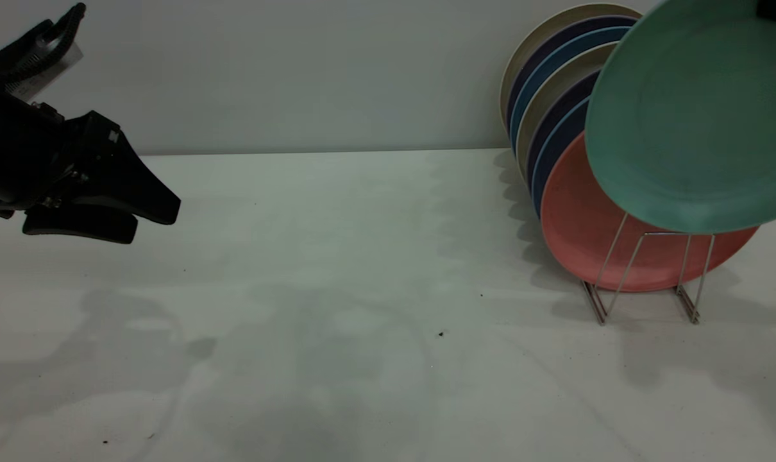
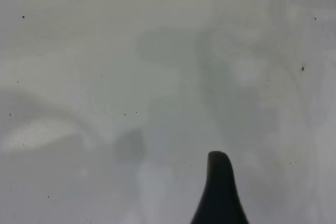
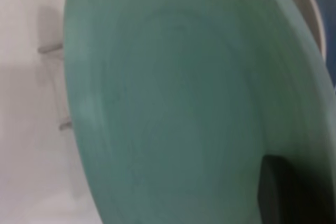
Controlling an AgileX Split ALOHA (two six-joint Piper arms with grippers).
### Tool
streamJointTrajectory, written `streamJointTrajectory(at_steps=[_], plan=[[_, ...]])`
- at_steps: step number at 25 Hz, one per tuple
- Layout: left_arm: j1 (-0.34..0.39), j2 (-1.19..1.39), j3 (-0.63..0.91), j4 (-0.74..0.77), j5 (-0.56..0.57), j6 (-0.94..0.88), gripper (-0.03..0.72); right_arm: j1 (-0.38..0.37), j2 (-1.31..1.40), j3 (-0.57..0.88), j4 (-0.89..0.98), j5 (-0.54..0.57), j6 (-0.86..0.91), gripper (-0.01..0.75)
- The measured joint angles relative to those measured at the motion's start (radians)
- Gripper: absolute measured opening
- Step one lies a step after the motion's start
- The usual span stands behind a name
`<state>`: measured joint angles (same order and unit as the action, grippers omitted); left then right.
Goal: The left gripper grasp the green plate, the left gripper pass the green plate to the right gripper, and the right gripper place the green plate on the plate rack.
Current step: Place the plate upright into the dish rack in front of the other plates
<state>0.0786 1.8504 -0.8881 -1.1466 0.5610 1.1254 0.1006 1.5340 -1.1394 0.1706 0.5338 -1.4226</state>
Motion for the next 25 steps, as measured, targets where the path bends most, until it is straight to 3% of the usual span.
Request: streamJointTrajectory(at_steps=[25], plan=[[0.000, 0.000, 0.000, 0.001, -0.002, 0.000, 0.592, 0.000, 0.090, 0.000, 0.115, -0.082, -0.077, 0.067]])
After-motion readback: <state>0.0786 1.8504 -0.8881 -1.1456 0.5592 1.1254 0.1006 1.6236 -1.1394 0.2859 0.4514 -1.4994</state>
